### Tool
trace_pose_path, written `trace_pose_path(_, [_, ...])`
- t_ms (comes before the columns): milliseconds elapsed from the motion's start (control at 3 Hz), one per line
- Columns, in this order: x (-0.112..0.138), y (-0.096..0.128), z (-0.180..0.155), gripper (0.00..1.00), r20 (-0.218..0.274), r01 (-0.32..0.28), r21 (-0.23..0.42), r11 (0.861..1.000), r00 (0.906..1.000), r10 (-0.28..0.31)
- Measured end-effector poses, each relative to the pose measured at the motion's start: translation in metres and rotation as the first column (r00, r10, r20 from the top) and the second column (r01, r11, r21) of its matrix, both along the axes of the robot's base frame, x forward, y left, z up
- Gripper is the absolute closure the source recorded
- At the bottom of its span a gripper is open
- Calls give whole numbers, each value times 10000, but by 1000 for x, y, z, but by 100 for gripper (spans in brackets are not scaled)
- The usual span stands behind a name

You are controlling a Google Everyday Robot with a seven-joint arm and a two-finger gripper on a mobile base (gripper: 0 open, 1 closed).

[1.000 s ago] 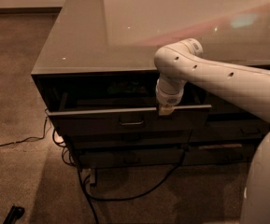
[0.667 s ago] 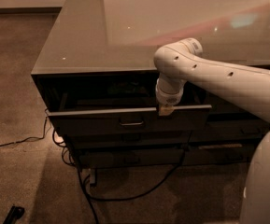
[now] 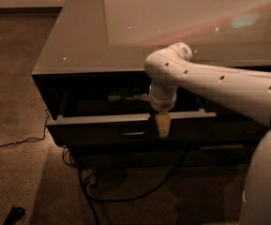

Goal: Open top drawer

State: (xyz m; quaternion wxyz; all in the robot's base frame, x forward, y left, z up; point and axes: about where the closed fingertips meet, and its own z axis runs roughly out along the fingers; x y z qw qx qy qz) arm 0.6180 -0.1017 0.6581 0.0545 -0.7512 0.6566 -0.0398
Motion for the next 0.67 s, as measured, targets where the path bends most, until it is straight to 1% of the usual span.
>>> trace_pose_path(333, [-35, 11, -15, 0, -245, -294, -294, 9991, 9993, 286])
trace_pose_path(667, [-45, 9, -25, 0, -449, -414, -402, 9983, 9982, 396])
